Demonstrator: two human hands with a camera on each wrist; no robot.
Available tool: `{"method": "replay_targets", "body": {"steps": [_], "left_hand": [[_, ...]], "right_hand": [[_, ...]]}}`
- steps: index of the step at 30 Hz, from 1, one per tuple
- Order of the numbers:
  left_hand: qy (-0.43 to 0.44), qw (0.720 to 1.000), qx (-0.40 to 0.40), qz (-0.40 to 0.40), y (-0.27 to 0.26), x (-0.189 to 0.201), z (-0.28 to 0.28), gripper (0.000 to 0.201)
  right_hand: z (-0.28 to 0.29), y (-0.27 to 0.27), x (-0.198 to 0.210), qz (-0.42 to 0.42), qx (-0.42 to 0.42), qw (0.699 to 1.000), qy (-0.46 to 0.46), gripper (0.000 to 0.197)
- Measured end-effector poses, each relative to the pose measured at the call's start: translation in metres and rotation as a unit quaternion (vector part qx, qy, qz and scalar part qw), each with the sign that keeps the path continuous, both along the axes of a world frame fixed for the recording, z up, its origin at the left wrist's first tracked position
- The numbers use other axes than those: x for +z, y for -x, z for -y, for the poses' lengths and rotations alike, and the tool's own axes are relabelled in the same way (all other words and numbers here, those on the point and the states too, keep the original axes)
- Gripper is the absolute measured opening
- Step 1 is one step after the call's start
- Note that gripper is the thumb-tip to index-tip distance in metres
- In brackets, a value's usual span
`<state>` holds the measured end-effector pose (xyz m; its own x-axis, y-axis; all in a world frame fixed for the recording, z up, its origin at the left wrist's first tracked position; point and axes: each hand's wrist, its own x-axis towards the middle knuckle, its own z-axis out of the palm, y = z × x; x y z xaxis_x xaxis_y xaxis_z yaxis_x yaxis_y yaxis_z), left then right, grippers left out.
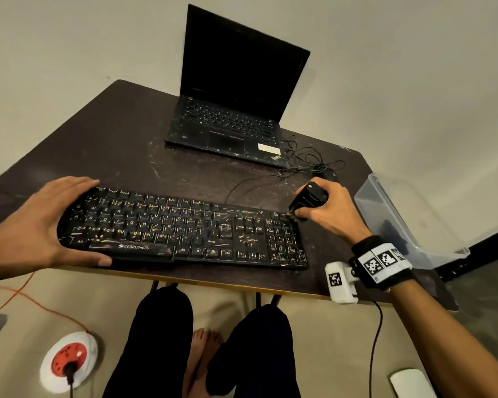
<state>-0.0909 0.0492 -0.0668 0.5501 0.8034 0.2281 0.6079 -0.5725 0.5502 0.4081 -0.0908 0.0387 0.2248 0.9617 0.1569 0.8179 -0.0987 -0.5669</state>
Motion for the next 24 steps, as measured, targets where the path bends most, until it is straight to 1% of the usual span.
{"method": "replay_targets", "body": {"steps": [3, 6, 9, 10, 12, 13, 16, 19, 22, 24], "left_hand": [[-0.006, 1.0, -0.002, 0.019, 0.0, -0.002, 0.001, 0.147], [-0.007, 1.0, -0.001, 0.014, -0.001, 0.0, 0.002, 0.147], [0.001, 1.0, -0.004, 0.014, 0.0, 0.001, 0.002, 0.148], [0.003, 1.0, -0.005, 0.013, 0.001, 0.001, 0.002, 0.148], [0.005, 1.0, -0.004, 0.006, 0.001, 0.002, 0.002, 0.148], [0.004, 1.0, -0.006, 0.003, 0.0, 0.002, 0.002, 0.147], [0.007, 1.0, -0.008, 0.01, 0.002, 0.002, 0.002, 0.147], [0.011, 1.0, -0.005, 0.0, 0.001, 0.003, 0.003, 0.147], [0.019, 1.0, -0.007, 0.001, 0.002, 0.005, 0.003, 0.148], [0.02, 1.0, -0.01, 0.005, 0.001, 0.007, 0.005, 0.148]], "right_hand": [[-0.002, 0.003, 0.0, 0.002, 0.034, 0.999, 0.017, 0.033], [-0.006, 0.005, 0.001, 0.015, 0.005, 1.0, 0.0, 0.034], [-0.008, 0.005, 0.003, -0.004, 0.025, 0.999, 0.028, 0.035], [-0.011, 0.007, 0.003, 0.002, 0.028, 0.999, 0.025, 0.034], [-0.014, 0.009, 0.004, 0.016, 0.009, 1.0, 0.005, 0.033], [-0.014, 0.011, 0.004, 0.006, 0.009, 1.0, 0.007, 0.033], [-0.016, 0.017, 0.005, -0.02, 0.05, 0.998, 0.033, 0.034], [-0.019, 0.024, 0.004, -0.005, 0.04, 0.999, 0.011, 0.032], [-0.021, 0.028, 0.002, -0.016, 0.074, 0.997, 0.03, 0.033], [-0.025, 0.028, 0.003, 0.008, 0.062, 0.998, 0.014, 0.031]]}}
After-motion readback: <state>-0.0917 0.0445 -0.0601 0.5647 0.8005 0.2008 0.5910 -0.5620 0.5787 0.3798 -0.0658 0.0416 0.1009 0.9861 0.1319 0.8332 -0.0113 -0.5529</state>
